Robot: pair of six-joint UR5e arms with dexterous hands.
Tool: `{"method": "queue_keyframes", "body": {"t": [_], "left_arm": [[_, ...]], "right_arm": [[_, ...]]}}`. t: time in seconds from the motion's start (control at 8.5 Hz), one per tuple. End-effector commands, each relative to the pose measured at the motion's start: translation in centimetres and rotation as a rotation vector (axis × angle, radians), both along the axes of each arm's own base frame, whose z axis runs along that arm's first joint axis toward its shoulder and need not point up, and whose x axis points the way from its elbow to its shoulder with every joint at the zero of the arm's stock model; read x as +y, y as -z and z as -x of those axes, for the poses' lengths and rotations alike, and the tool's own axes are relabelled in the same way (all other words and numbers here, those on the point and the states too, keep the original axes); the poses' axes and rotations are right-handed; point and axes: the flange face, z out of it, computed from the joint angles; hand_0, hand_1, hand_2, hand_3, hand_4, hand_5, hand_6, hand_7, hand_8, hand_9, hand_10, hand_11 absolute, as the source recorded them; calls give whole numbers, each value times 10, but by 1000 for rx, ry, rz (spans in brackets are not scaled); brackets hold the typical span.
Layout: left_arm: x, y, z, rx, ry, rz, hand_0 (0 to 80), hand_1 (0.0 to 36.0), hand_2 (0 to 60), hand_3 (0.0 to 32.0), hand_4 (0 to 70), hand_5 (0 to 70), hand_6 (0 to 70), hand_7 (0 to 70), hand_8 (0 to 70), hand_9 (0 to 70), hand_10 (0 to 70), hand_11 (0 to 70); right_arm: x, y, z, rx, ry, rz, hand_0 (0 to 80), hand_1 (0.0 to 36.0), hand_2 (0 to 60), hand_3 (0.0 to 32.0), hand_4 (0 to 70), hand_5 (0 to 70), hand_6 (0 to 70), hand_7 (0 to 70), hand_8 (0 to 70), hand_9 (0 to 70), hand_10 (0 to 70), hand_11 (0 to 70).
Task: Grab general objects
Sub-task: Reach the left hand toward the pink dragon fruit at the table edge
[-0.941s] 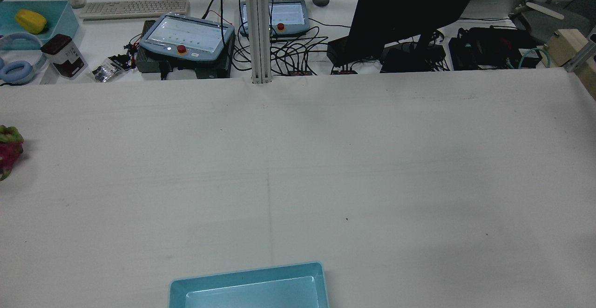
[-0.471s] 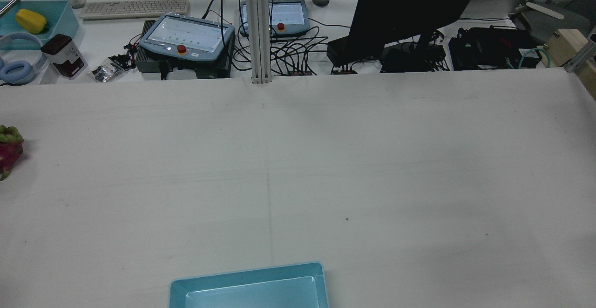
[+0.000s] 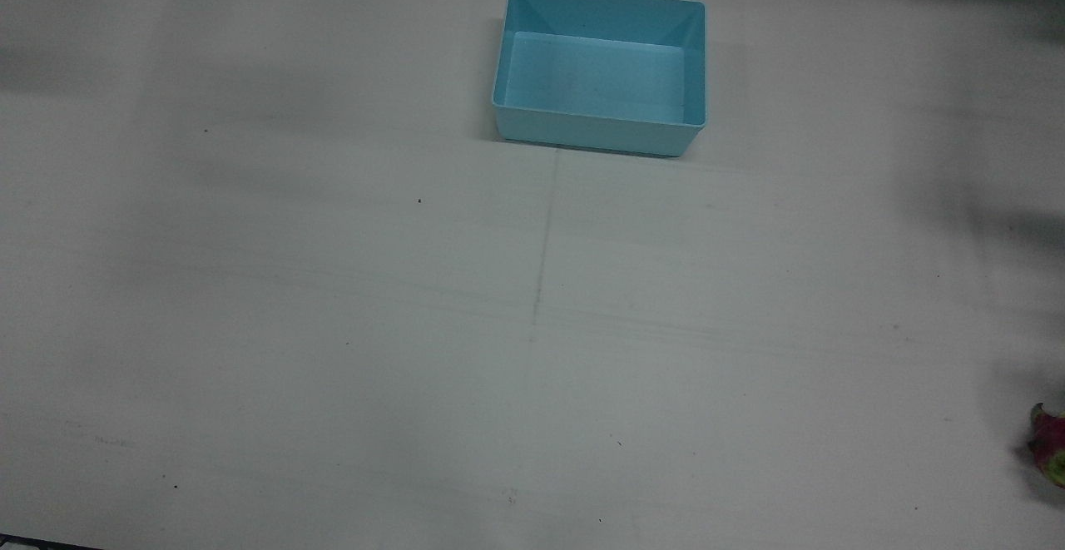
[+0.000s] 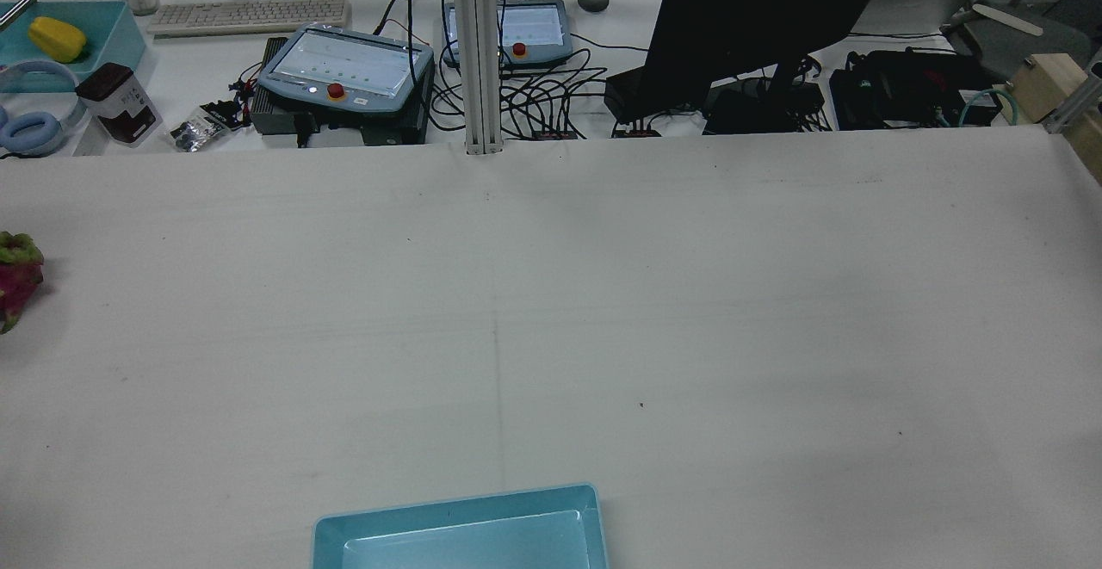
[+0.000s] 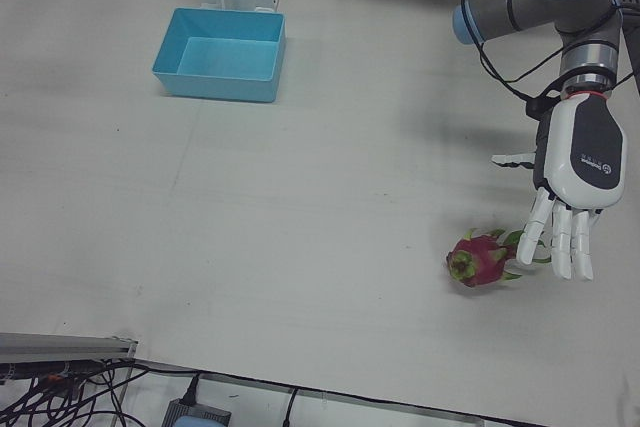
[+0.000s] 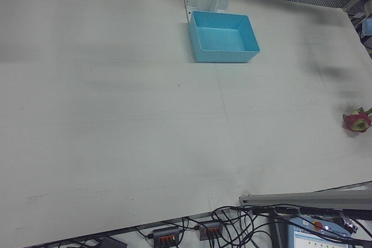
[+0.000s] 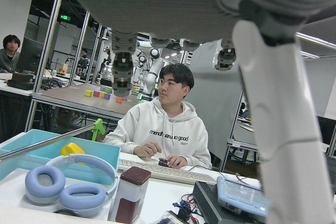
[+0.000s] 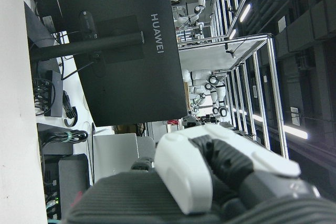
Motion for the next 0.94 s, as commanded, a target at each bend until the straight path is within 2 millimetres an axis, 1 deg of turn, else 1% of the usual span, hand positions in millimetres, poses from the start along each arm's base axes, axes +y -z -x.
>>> {"method": "queue_keyframes", "body": {"t": [0.0, 0.12, 0.24, 0.35, 0.47, 0.59, 0.71, 0.82], "left_arm": [[0, -3, -37, -94, 34, 29, 544, 144, 0, 254, 0, 0, 0, 0, 4, 0, 0, 0], [2, -5, -50, -101, 43, 51, 553, 153, 0, 258, 5, 0, 0, 0, 6, 0, 0, 0], [3, -7, -65, -110, 38, 69, 554, 151, 0, 280, 0, 0, 0, 0, 16, 0, 0, 0], [-1, -10, -76, -119, 40, 90, 551, 151, 0, 266, 0, 0, 0, 0, 14, 0, 0, 0], [-20, -15, -98, -123, 17, 117, 552, 151, 0, 258, 0, 0, 0, 0, 14, 0, 0, 0], [-33, -29, -106, -132, 13, 136, 555, 156, 0, 258, 0, 0, 0, 0, 15, 0, 0, 0], [-35, -36, -108, -131, 11, 138, 537, 143, 0, 258, 0, 0, 0, 0, 21, 0, 0, 0], [-34, -39, -108, -134, 6, 143, 522, 129, 0, 256, 0, 0, 0, 0, 20, 0, 0, 0]], "right_arm": [[0, 0, 0, 0, -1, 1, 0, 0, 0, 0, 0, 0, 0, 0, 0, 0, 0, 0], [0, 0, 0, 0, -1, -1, 0, 0, 0, 0, 0, 0, 0, 0, 0, 0, 0, 0], [0, 0, 0, 0, 1, -1, 0, 0, 0, 0, 0, 0, 0, 0, 0, 0, 0, 0], [0, 0, 0, 0, -1, 1, 0, 0, 0, 0, 0, 0, 0, 0, 0, 0, 0, 0], [0, 0, 0, 0, -1, -1, 0, 0, 0, 0, 0, 0, 0, 0, 0, 0, 0, 0], [0, 0, 0, 0, 1, -1, 0, 0, 0, 0, 0, 0, 0, 0, 0, 0, 0, 0], [0, 0, 1, 0, 1, -1, 0, 0, 0, 0, 0, 0, 0, 0, 0, 0, 0, 0], [0, 0, 0, 0, 1, -1, 0, 0, 0, 0, 0, 0, 0, 0, 0, 0, 0, 0]]}}
